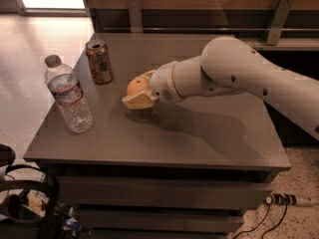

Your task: Move orange near water bottle

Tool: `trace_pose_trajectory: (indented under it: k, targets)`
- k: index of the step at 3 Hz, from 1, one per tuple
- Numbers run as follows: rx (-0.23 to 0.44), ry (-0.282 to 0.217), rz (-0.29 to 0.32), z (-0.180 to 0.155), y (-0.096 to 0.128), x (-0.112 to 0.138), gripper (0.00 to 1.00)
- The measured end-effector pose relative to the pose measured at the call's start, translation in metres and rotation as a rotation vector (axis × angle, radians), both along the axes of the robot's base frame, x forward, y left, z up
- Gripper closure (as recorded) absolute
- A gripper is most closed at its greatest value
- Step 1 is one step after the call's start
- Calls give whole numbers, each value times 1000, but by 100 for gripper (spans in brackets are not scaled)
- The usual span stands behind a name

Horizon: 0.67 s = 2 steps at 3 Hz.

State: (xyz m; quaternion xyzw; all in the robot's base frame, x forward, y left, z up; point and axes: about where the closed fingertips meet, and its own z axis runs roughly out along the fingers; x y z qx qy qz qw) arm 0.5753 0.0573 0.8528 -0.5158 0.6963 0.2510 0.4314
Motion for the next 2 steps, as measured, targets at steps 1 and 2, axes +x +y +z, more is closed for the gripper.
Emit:
trace_pose_trajectory:
  k: [1, 2]
  targets:
    - [63, 26, 113, -9, 20, -15, 100]
    - [129, 53, 204, -14, 34, -33, 100]
